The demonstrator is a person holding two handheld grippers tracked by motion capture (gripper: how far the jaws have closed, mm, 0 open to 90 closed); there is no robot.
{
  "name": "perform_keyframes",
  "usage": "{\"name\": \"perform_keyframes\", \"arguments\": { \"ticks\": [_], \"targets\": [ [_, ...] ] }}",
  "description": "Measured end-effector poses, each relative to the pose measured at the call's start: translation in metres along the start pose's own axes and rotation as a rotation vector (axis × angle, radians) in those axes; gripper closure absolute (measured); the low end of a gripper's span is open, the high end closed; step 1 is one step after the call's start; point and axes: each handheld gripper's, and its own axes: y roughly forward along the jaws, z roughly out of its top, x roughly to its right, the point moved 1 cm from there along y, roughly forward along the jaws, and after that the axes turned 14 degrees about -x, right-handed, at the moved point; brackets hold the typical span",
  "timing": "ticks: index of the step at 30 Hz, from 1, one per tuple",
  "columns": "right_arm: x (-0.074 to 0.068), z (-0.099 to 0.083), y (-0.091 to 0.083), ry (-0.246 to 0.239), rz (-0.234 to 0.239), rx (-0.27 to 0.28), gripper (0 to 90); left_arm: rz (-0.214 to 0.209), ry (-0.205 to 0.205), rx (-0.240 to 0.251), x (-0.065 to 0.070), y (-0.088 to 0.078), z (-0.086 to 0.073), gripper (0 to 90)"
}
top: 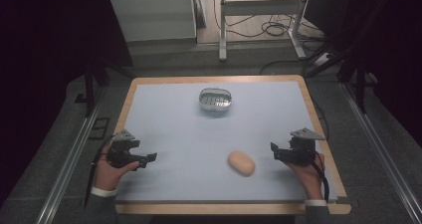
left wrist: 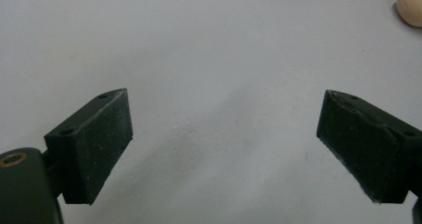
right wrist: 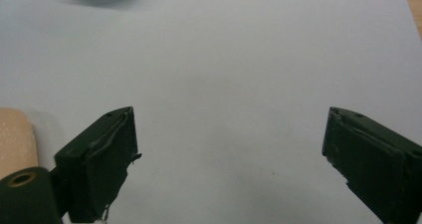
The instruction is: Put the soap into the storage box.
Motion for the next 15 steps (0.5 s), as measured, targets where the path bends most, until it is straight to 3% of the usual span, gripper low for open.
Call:
{"name": "perform_keyframes", "arguments": {
  "ticks": [3,4,7,10,15],
  "targets": [
    [-0.001,-0.001,0.000,-0.010,-0.001,-0.006,11.2,-0.002,0.003,-0.002,0.001,0.000,0.000,7.7],
    [0.001,-0.001,-0.002,0.019,0.013,-0.010,14.0,0.000,0.005,-0.004,0.001,0.001,0.001,7.7],
    [0.003,0.000,-0.005,0.043,0.021,-0.007,14.0,0.001,0.011,-0.007,0.002,0.001,0.001,7.7],
    [0.002,0.001,-0.009,0.031,-0.009,-0.003,14.0,-0.003,0.016,-0.004,0.003,0.001,0.000,7.7],
    [-0.003,0.001,-0.013,0.005,-0.017,-0.017,14.0,-0.007,0.021,0.003,0.004,-0.001,0.001,7.7]
  ]
}}
